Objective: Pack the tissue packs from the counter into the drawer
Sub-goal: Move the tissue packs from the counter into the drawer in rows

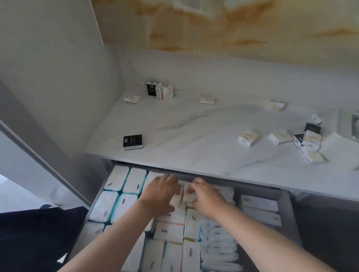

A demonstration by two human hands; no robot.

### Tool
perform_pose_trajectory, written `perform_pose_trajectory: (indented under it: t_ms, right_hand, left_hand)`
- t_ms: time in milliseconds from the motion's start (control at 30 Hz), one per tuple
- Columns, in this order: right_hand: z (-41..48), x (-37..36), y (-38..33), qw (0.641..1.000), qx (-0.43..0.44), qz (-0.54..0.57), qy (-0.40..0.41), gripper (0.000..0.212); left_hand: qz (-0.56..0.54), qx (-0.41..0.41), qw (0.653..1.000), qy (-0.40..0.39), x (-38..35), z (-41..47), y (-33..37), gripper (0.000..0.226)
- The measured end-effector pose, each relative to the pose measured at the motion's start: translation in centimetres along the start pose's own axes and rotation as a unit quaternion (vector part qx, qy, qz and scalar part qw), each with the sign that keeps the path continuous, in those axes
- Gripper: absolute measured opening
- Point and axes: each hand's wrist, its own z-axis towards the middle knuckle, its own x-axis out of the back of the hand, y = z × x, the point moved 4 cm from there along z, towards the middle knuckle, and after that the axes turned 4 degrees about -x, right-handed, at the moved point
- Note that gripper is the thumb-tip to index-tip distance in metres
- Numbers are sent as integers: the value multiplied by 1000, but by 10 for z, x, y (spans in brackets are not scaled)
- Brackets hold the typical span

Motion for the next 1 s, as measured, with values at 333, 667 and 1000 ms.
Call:
perform_pose_trajectory:
  t_ms: [333,667,1000]
  right_hand:
    - [0,-15,-14,997,3,0,79,33]
    - [-5,-1,-22,996,-29,51,67,41]
    - [-31,109,19,981,-34,82,174,26]
  left_hand:
    - [-14,52,994,96,-7,0,-12,37]
    - [-69,62,995,42,6,-2,-12,41]
    - [-192,86,969,131,86,40,28,34]
